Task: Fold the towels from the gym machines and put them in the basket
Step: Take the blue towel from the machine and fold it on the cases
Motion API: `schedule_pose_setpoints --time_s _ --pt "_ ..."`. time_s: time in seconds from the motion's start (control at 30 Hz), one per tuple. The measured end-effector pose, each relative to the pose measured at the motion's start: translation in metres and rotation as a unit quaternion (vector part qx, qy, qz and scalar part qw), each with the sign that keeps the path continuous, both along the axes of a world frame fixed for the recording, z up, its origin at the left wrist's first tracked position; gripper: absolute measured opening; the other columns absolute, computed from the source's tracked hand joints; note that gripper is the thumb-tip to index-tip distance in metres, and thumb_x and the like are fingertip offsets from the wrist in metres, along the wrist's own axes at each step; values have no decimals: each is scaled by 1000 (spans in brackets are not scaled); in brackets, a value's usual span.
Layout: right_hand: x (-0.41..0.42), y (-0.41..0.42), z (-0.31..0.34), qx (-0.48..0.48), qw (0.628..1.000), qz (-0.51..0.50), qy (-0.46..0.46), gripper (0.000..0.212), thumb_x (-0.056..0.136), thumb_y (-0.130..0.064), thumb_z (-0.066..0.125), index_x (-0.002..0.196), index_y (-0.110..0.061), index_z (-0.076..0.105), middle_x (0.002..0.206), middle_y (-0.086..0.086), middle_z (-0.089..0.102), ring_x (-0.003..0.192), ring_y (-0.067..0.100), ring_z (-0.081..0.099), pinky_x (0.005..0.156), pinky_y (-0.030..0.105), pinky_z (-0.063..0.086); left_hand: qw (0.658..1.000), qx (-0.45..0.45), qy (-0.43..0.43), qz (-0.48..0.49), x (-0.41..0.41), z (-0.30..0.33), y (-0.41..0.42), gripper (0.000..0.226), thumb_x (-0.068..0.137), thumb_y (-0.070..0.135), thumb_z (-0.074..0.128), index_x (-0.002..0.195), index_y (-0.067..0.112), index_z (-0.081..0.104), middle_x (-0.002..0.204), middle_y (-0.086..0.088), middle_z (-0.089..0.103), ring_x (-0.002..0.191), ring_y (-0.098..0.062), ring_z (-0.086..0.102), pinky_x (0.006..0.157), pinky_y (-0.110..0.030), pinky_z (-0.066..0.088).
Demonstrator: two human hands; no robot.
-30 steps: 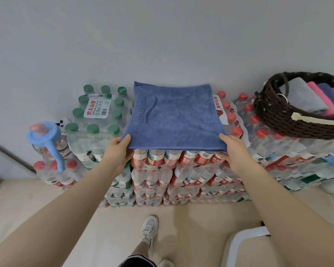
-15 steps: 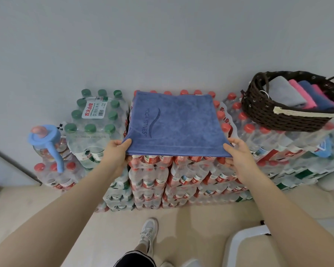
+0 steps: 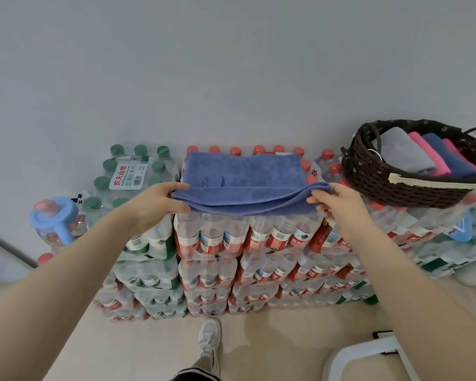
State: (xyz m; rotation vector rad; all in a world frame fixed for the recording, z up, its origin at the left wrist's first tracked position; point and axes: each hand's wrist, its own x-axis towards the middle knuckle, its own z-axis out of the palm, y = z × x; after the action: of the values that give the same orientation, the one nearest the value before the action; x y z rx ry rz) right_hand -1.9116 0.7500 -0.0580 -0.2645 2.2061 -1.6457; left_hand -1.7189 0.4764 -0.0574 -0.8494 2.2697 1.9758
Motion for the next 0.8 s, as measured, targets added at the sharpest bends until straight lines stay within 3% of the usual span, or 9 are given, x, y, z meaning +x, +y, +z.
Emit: schedule_pose_setpoints --time_s 0.03,0.1,0.17,0.27,0.37,0.5,0.57,0.7,0.8 --pt "-8 -8 0 2 999 -31 17 19 88 -11 59 105 -2 62 74 3 62 67 15 53 61 23 43 994 -96 -30 -31 -6 1 -4 50 68 1 64 117 9 58 108 -8 65 101 -22 59 89 -30 46" --pt "-23 -23 -1 6 996 -77 37 24 87 -16 61 102 4 63 88 18 64 84 27 59 77 37 47 949 -300 -78 -53 -22 1 -11 27 75 4 63 101 8 63 92 -11 66 86 -27 60 77 -33 47" --pt "-39 -35 0 13 995 -88 54 24 87 -17 61 99 3 63 101 24 63 95 32 59 85 42 47 913 -396 -85 -46 -38 4 -19 10 83 8 56 83 1 62 73 -15 58 65 -25 51 57 -28 38" --pt "-66 -53 4 22 994 -81 66 25 90 -19 55 100 3 61 95 15 61 92 29 57 80 42 46 938 -344 -33 -11 -65 10 -38 27 85 17 57 68 -3 57 66 -13 44 58 -18 37 52 -25 28" --pt "-88 -70 0 47 994 -77 67 27 94 -21 47 95 3 59 90 13 56 83 24 52 73 35 40 979 -200 -26 25 -89 11 -55 21 90 25 56 86 6 65 76 -3 56 68 -13 49 63 -26 37" --pt "-105 -87 -20 121 990 -46 46 16 93 -18 48 92 -7 60 94 12 61 87 25 56 77 35 43 994 -98 -38 42 -113 -11 -76 20 91 26 54 85 9 63 72 -3 58 71 -19 53 67 -23 43" --pt "-111 -90 -28 162 984 -49 62 13 91 -15 49 85 -8 59 89 12 61 86 25 55 74 32 40 992 -116 -37 21 -121 -18 -83 15 89 26 58 87 11 60 73 -2 60 70 -20 55 64 -25 45" --pt "-119 -95 -28 247 961 -37 121 17 93 -15 43 94 -6 57 98 13 59 92 28 53 74 30 33 958 -274 -68 -46 -135 -22 -89 25 89 33 56 91 8 58 82 -7 64 73 -20 57 61 -22 42" --pt "-122 -98 -28 270 953 -31 136 16 95 -16 39 95 -5 51 105 22 59 97 34 53 72 32 33 960 -273 -59 -31 -140 -26 -95 25 92 23 49 79 2 50 75 -16 54 68 -24 49 68 -41 47"
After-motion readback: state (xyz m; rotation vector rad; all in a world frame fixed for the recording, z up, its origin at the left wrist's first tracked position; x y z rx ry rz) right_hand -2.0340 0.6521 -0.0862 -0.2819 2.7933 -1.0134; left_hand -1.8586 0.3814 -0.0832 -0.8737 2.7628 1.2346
